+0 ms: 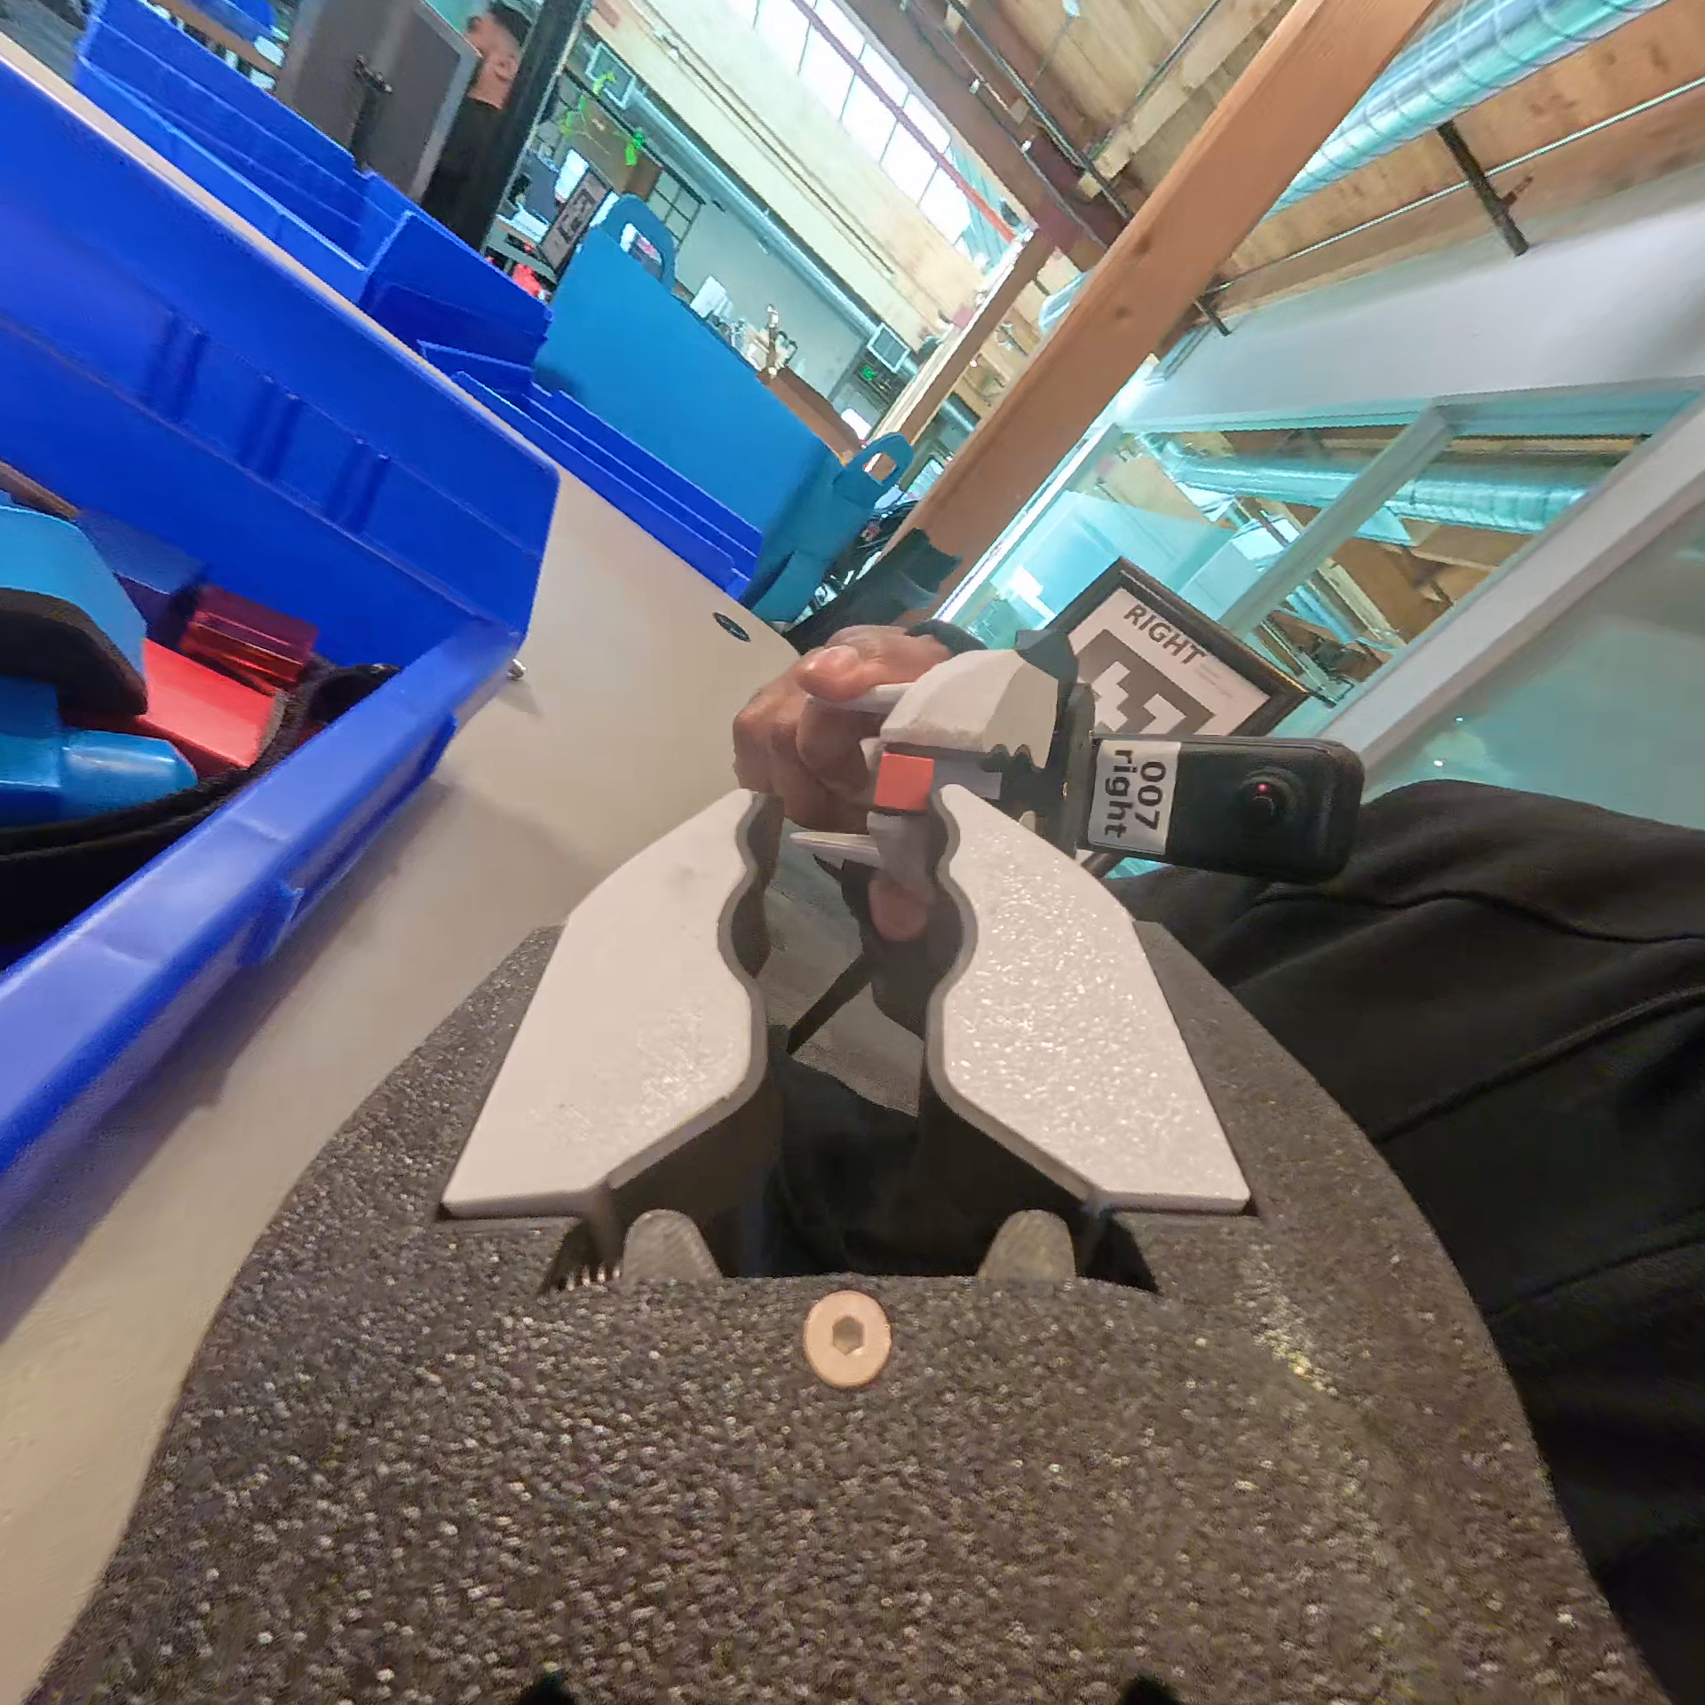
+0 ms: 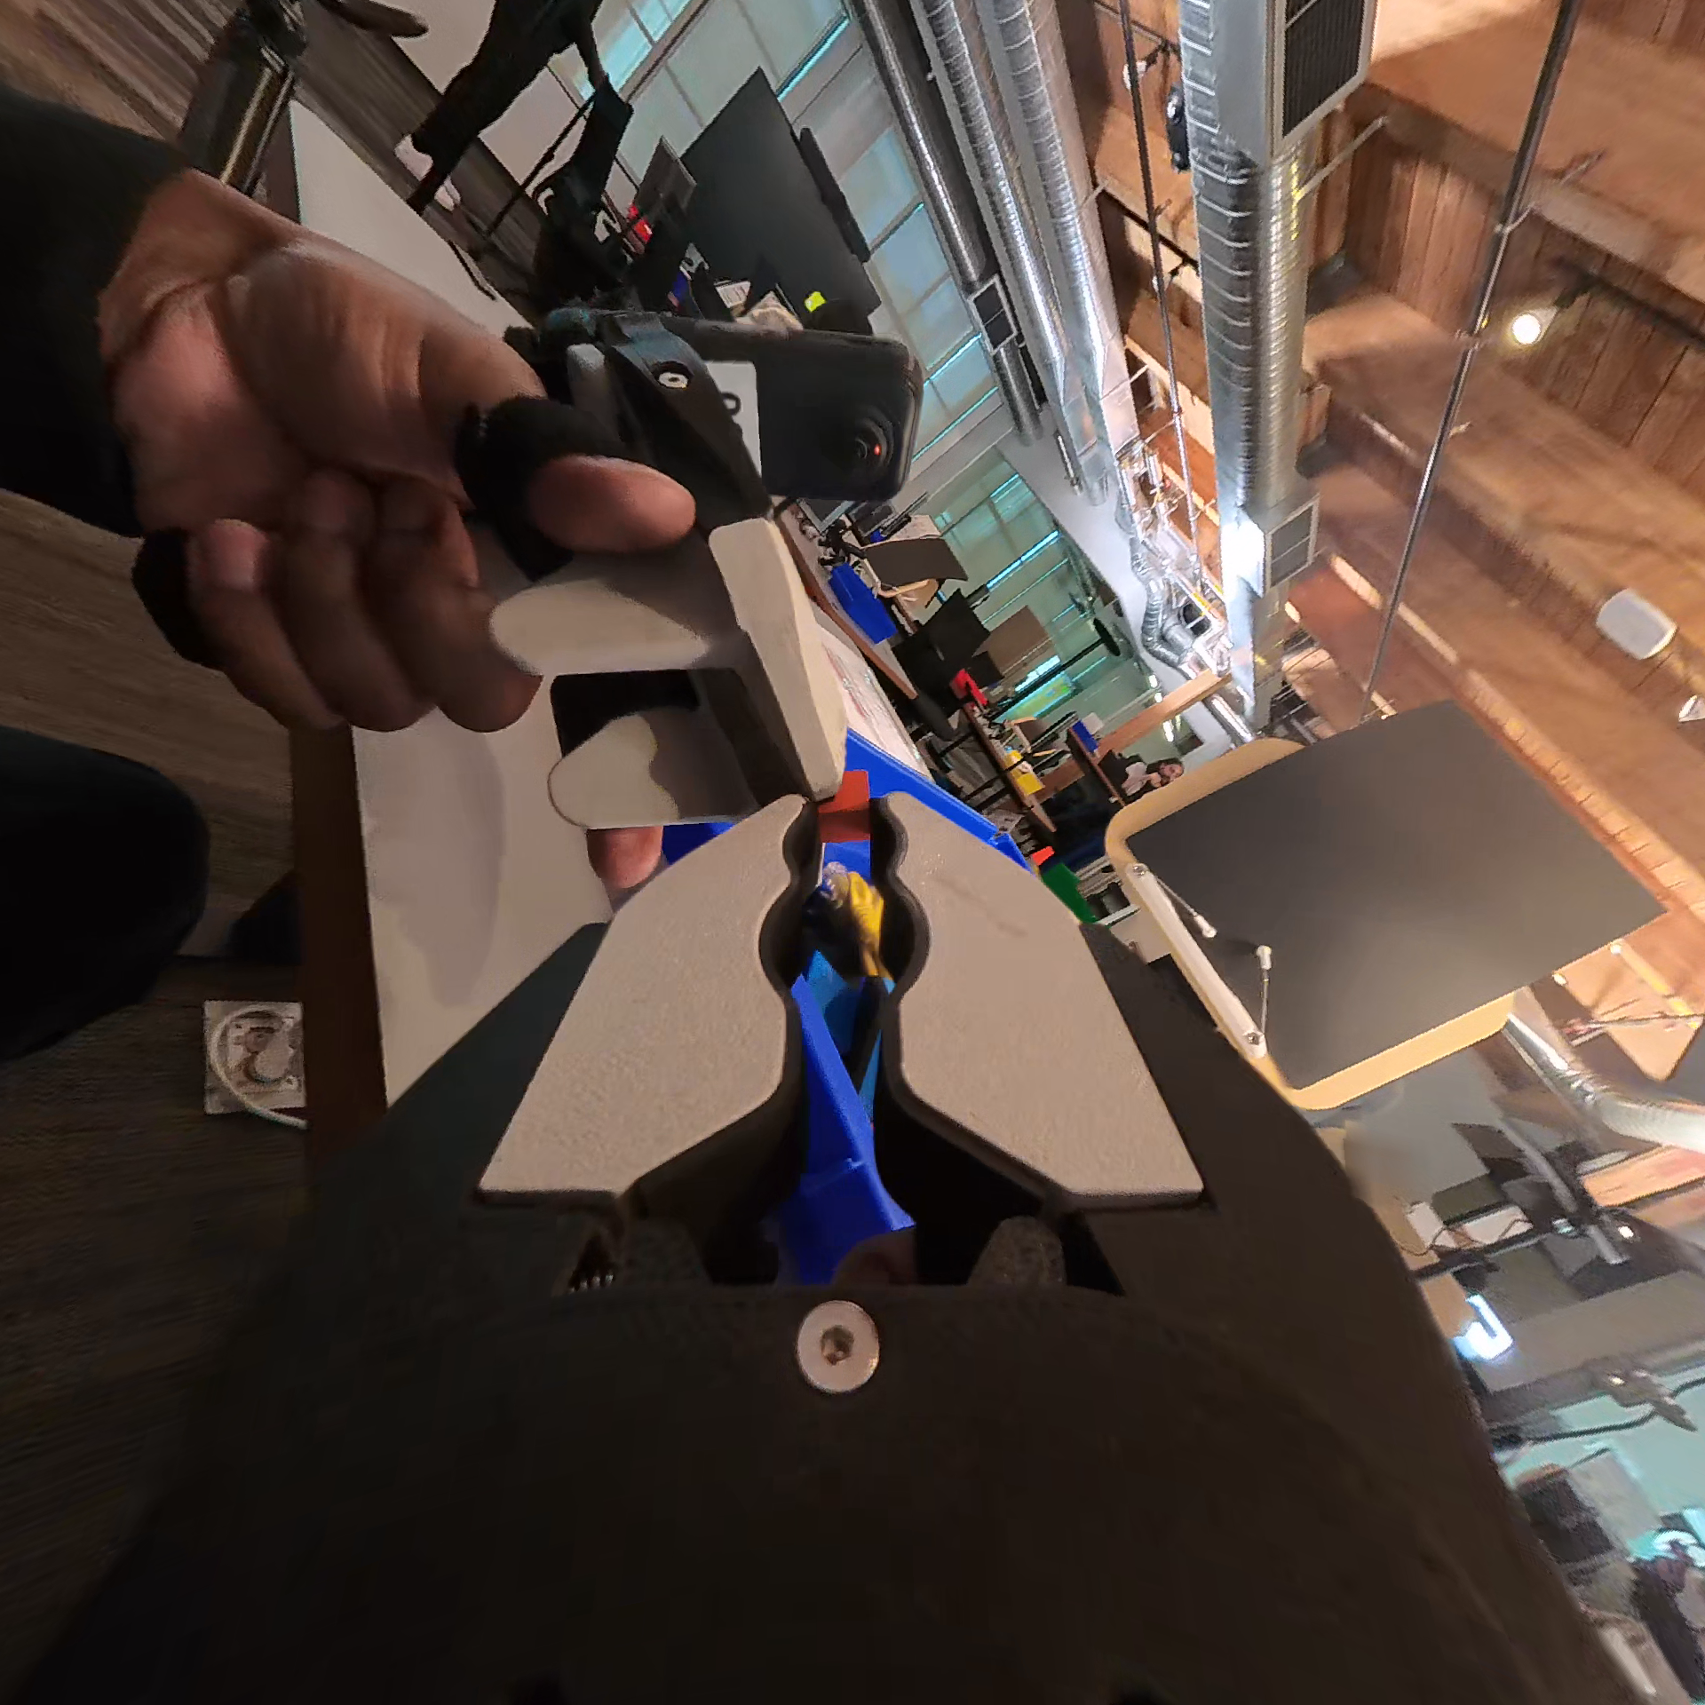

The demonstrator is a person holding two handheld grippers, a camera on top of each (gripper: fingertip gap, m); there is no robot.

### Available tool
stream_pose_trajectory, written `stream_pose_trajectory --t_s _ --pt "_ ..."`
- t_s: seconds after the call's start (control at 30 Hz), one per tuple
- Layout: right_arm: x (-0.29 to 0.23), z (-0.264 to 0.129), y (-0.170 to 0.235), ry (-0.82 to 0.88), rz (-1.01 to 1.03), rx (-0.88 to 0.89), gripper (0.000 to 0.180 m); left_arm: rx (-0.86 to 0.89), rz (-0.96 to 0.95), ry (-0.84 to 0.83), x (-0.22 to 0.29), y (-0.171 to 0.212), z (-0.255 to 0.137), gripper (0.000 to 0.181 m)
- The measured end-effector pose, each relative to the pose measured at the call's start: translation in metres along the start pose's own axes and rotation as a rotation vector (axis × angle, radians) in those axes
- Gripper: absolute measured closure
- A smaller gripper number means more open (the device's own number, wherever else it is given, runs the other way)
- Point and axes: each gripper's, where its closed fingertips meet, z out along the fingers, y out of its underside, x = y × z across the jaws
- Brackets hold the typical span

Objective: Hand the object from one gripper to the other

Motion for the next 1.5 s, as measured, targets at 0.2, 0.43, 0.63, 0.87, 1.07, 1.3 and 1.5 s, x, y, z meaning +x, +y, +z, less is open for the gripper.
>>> stream_pose_trajectory --t_s 0.2,0.43,0.63,0.87,1.07,1.3,1.5 --pt "-0.003 0.000 -0.002 0.022 -0.065 0.015 0.170 -0.003 0.011 0.050 0.007 0.002 0.002 0.160" --pt "0.001 0.000 0.000 0.033 -0.013 0.018 0.167 0.031 0.265 -0.048 0.007 -0.004 0.004 0.170" --pt "0.008 -0.002 0.012 -0.157 0.499 -0.016 0.157 0.073 0.801 -0.392 -0.006 -0.025 -0.017 0.170" --pt "0.009 -0.001 -0.005 -0.351 1.090 0.022 0.154 0.065 1.455 -0.698 0.004 -0.032 -0.020 0.170" --pt "-0.001 0.002 -0.010 -0.391 1.167 -0.009 0.153 0.034 1.662 -0.713 0.011 -0.022 -0.009 0.170" --pt "-0.005 0.002 -0.013 -0.411 1.163 -0.005 0.168 0.006 1.722 -0.709 0.011 -0.016 -0.006 0.170" --pt "-0.004 0.004 -0.012 -0.374 1.078 0.002 0.169 0.015 1.681 -0.701 0.010 -0.017 -0.007 0.170"
